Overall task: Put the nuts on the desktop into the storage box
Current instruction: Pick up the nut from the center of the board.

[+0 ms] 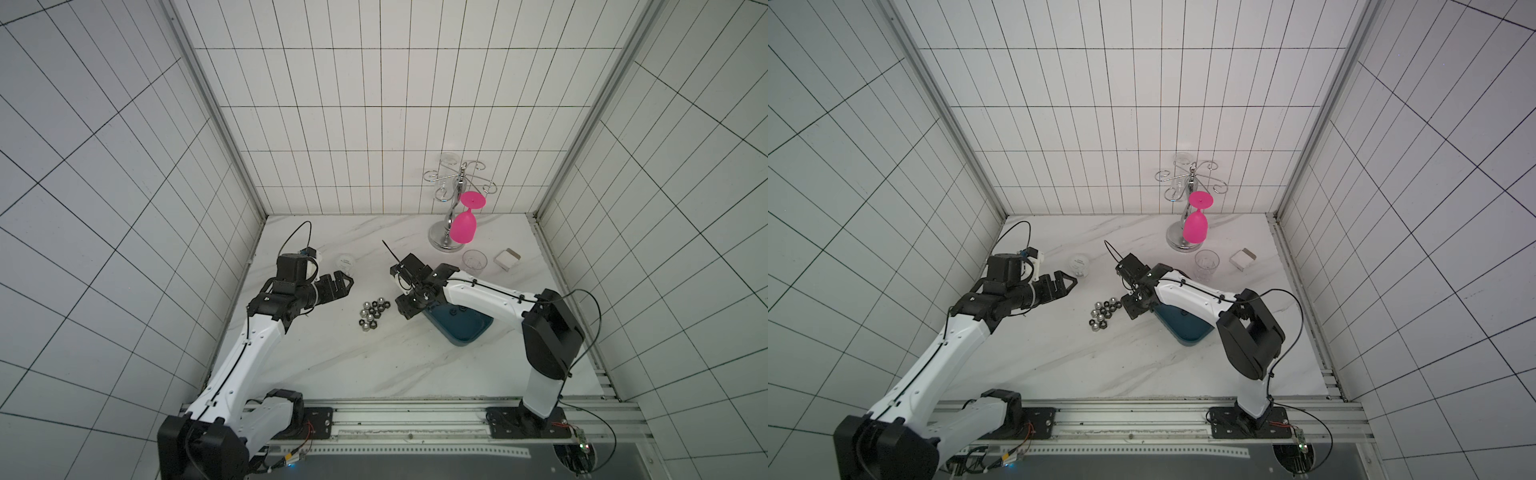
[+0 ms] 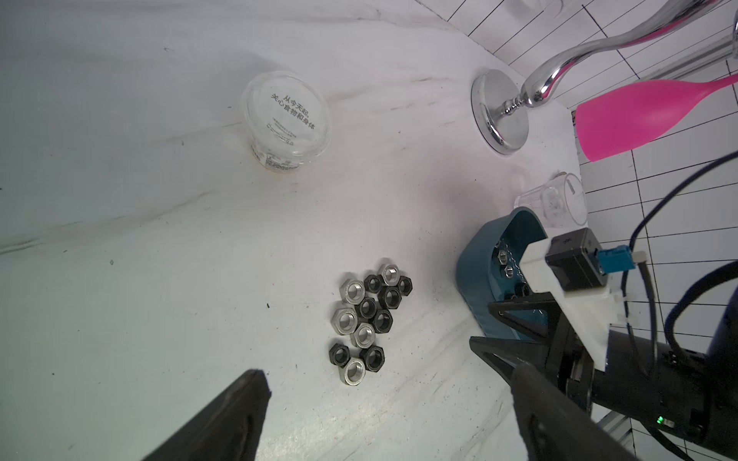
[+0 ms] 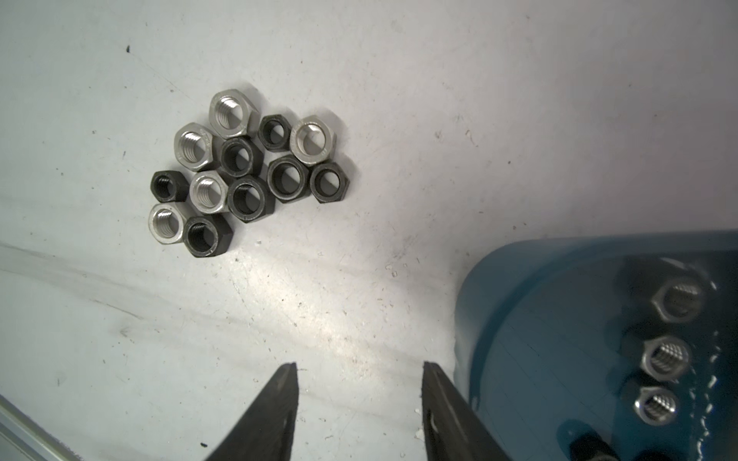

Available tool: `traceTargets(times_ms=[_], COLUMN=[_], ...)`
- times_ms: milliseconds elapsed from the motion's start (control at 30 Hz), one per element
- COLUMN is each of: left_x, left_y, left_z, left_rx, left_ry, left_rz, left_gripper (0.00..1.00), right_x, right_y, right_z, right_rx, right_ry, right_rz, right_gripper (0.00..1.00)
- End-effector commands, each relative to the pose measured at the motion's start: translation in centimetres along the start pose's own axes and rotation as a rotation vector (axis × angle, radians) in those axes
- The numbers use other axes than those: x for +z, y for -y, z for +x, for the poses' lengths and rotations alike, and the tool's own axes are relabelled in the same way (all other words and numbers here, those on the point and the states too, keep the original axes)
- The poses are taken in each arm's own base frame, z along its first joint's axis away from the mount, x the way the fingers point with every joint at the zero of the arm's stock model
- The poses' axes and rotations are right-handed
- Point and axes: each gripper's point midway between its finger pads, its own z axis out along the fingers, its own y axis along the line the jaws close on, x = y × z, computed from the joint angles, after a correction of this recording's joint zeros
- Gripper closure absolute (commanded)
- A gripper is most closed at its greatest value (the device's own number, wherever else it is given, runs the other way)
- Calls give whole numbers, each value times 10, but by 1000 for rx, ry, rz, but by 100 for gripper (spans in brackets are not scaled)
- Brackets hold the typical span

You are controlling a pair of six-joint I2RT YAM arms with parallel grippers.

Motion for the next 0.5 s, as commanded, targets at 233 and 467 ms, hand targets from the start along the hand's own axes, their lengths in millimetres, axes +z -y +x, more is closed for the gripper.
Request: traceTargets(times_ms=[233, 467], left_x=[-7, -7], left_y=[-4, -10], left_z=[7, 9], left_rx=[16, 17], left_ry=[2, 0], left_rz=[-3, -16], left_gripper=[2, 2], right_x=[45, 63], right_y=[-10, -14], right_z=[-8, -18], right_rx=[-65, -77], right_ry=[-88, -111], right_rz=[-15, -24], right_gripper=[48, 48])
